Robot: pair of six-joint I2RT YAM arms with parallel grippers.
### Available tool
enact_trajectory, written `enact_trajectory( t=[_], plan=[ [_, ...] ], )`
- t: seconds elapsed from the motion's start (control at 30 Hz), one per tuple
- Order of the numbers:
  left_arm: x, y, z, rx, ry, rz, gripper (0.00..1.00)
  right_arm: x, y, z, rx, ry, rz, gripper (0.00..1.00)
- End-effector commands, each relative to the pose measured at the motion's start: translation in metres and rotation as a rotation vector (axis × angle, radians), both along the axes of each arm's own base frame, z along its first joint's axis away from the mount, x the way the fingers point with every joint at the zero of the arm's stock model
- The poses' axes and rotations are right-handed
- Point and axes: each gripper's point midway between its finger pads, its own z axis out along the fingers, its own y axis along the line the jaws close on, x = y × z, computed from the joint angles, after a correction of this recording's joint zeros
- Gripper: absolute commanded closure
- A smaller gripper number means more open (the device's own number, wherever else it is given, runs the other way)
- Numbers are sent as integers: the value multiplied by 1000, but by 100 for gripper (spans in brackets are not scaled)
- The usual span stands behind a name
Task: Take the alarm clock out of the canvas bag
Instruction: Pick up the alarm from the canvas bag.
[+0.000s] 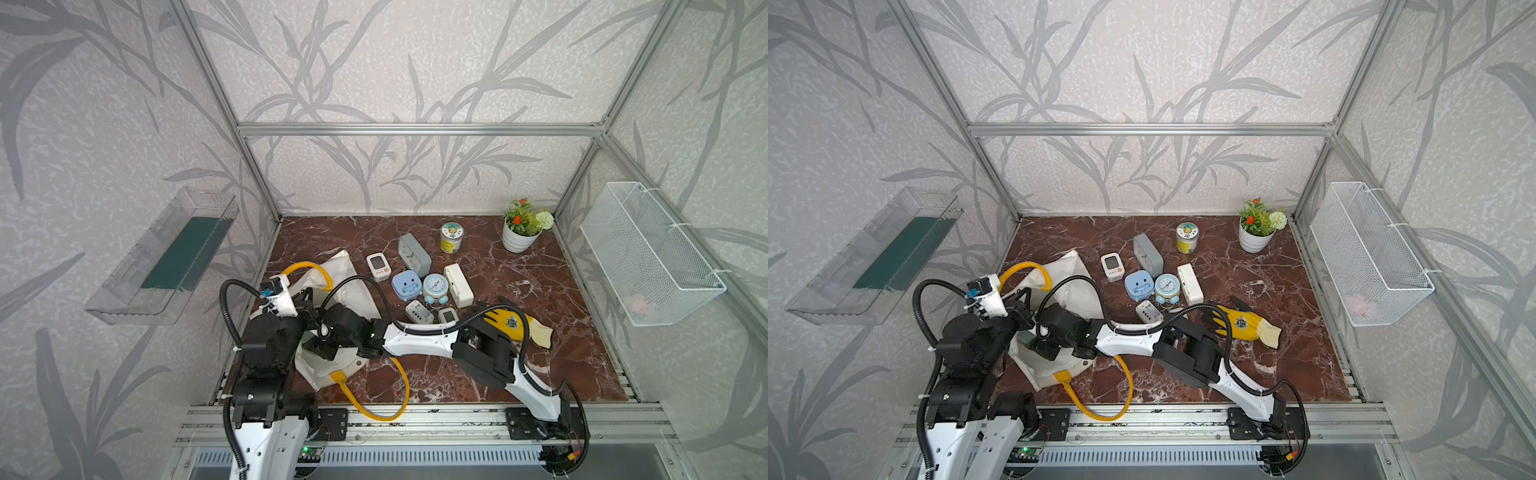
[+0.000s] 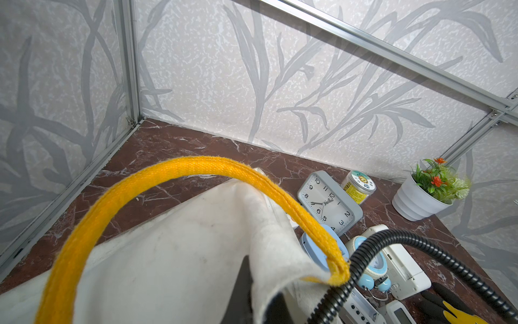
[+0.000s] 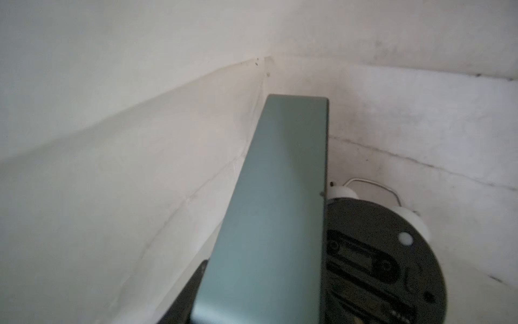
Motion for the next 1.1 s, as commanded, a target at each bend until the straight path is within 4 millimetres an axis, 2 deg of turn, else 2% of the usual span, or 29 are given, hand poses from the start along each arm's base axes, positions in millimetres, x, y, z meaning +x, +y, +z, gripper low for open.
enact_trajectory(
  t=[0.0,0.27,0.4,0.67,1.07],
  plan=[
    [-4,-6,24,13,-73,-33,100,-6,-2,25,44,-38,16,60],
    [-5,9,14,58,-21,47,100,-18,-25,58,96,-50,46,71],
    [-5,13,12,85,-1,63,100,-24,-34,71,103,-46,71,71],
    [-5,16,7,130,24,72,100,-24,-57,93,109,-53,78,71],
    [-6,20,4,164,33,88,100,-23,-98,107,106,-38,76,71]
  ],
)
